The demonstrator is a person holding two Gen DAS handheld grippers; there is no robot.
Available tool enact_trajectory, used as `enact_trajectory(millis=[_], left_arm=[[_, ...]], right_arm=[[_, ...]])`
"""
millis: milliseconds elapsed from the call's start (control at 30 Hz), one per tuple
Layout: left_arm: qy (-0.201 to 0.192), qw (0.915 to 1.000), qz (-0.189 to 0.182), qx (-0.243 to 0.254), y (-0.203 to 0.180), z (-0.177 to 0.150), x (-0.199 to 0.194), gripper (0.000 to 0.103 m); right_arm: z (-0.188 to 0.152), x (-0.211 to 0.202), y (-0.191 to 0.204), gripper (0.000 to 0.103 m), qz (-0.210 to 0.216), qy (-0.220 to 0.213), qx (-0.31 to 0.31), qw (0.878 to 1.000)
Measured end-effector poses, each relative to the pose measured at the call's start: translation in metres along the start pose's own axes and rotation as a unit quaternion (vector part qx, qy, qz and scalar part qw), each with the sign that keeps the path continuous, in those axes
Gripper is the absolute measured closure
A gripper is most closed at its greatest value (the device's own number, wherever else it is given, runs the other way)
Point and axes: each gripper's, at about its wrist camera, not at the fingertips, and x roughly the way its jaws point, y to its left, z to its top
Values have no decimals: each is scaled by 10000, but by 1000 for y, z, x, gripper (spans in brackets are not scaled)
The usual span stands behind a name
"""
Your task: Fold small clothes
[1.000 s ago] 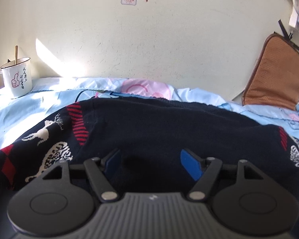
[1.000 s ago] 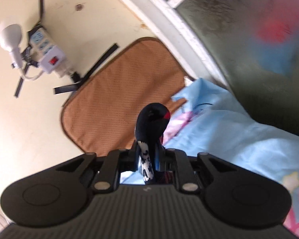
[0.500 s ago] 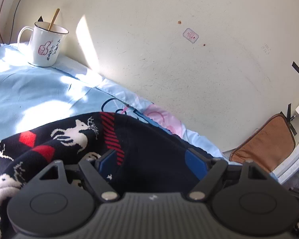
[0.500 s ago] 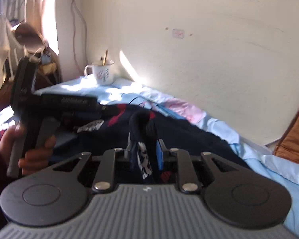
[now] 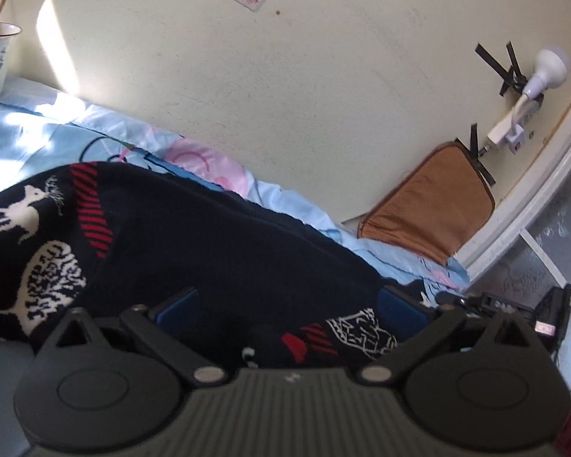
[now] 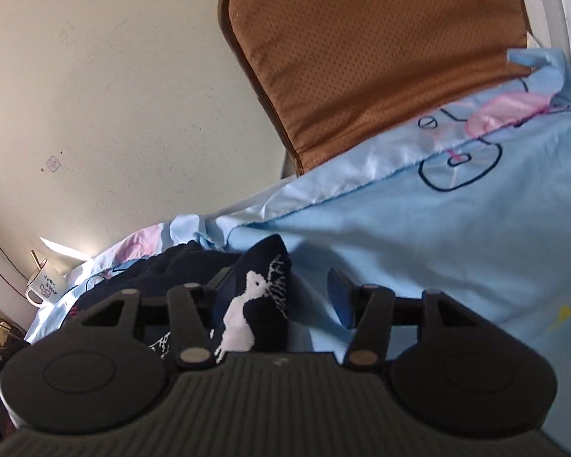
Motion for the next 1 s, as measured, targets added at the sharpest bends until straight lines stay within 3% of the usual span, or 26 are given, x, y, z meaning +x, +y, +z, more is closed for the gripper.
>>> enact_trajectory(millis=[33,67,100,133,200,267,333,367,433,467,533,600,667,700,800,1000], left_arm=[[88,9998,-64,140,-5,-3,4,23],[172,9994,-123,291,-10,-6,7,37],[284,9983,-136,490,-17,-10,11,62],[385,9965,-25,739,-25,-16,17,82],[471,9930,250,1050,-35,-22,26,91],[250,9907,549,1221,-39,-24,23,92],[-432,9880,937,1148,-34,-17,6,92],[-707,9850,1148,1077,-31,-14,-1,92],[-1136,9713,1880,917,-19,-7,-6,92],[-1107,9670,2143,827,-12,-5,-2,92],[-604,9702,2278,564,4,0,14,92],[-622,9707,2276,449,9,3,11,87],[-707,9681,2359,463,9,2,7,70],[-677,9672,2405,466,9,3,7,54],[-733,9662,2416,528,7,3,5,51],[-730,9640,2488,599,0,1,10,51]], right_arm=[[-3,10,7,47,30,60,-47,10000],[-2,16,13,62,133,133,-187,9996],[0,21,23,89,128,137,-374,9991],[2,23,34,89,119,55,-590,9982],[11,23,60,89,291,-227,-1017,9941],[22,23,81,89,485,-620,-1263,9889],[31,21,94,89,719,-990,-1309,9838],[34,24,98,89,713,-1061,-1303,9832],[32,46,101,88,347,-875,-1408,9855],[28,64,100,84,83,-577,-1531,9865],[15,93,92,81,-255,88,-1713,9848],[7,86,81,73,-254,15,-1533,9879],[6,62,69,62,-41,-121,-1150,9933],[5,48,63,60,55,-177,-1016,9947],[-8,0,48,59,240,-123,-920,9954],[-73,-62,35,57,601,533,-843,9932]])
